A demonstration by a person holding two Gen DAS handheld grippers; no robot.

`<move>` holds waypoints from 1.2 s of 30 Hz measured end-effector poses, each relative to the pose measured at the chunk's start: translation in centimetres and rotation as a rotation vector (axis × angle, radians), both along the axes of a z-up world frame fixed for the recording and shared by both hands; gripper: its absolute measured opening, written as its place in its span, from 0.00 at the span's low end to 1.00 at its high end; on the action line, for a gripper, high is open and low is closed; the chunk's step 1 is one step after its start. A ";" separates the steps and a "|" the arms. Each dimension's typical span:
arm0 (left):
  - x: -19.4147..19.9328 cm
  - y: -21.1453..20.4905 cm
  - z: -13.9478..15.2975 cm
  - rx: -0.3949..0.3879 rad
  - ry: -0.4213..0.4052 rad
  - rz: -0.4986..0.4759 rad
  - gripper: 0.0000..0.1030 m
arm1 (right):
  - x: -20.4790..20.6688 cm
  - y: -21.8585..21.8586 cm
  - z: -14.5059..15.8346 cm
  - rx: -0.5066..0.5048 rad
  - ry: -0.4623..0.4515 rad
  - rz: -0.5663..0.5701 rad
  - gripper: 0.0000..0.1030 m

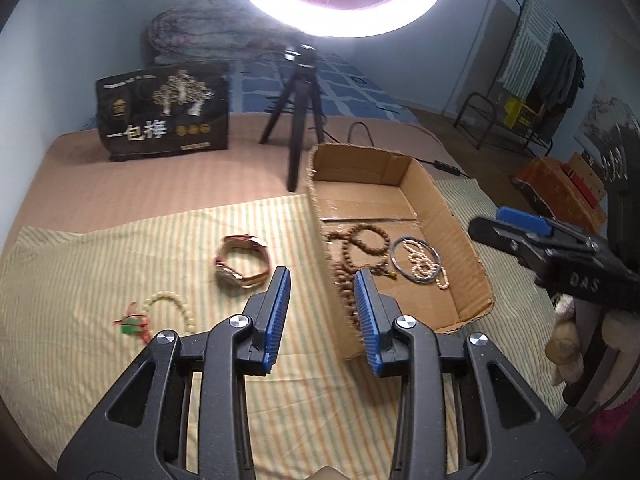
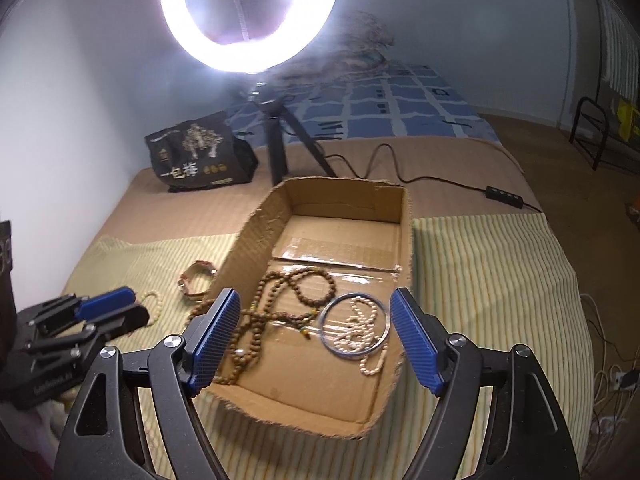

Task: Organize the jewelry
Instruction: 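Open left tool over box while right tool releases bangle into box, then close left tool on green jade pendant while right tool approaches pearl earring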

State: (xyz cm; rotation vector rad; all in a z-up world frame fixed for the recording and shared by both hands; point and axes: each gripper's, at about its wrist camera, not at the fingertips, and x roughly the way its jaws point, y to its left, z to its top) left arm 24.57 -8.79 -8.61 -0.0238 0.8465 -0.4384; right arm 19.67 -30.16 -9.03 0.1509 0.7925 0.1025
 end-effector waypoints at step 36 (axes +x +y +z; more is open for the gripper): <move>2.7 14.6 -7.9 0.078 0.130 0.185 0.32 | -3.7 16.9 -7.2 -0.057 0.089 0.338 0.75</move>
